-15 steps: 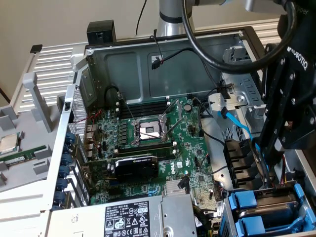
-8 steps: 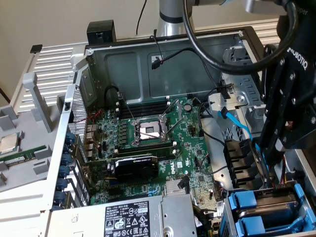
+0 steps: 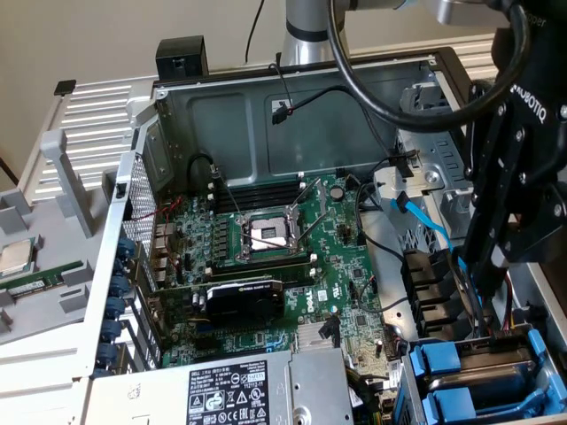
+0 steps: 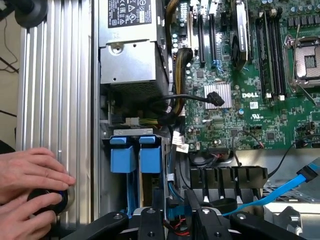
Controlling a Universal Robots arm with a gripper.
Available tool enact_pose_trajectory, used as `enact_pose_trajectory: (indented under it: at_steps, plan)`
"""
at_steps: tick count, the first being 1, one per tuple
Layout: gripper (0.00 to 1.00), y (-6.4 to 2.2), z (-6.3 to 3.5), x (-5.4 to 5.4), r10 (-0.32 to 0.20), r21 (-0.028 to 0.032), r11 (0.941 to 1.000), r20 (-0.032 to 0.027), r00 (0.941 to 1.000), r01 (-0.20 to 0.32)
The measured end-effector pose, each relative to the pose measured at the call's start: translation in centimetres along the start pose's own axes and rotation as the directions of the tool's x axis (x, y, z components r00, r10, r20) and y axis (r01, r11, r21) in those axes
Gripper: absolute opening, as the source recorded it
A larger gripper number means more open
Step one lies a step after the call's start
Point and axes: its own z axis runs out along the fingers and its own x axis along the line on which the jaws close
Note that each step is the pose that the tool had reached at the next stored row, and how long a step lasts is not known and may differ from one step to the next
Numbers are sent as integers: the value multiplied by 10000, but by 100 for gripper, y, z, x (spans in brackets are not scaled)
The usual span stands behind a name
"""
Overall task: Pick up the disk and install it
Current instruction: 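Insert the second disk wire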
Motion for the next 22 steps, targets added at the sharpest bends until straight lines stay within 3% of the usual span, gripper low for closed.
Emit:
enact_pose_trajectory:
  at_steps: [22]
  plan:
    - [29,-5,44,16,-25,5,10000,-22,10000,25]
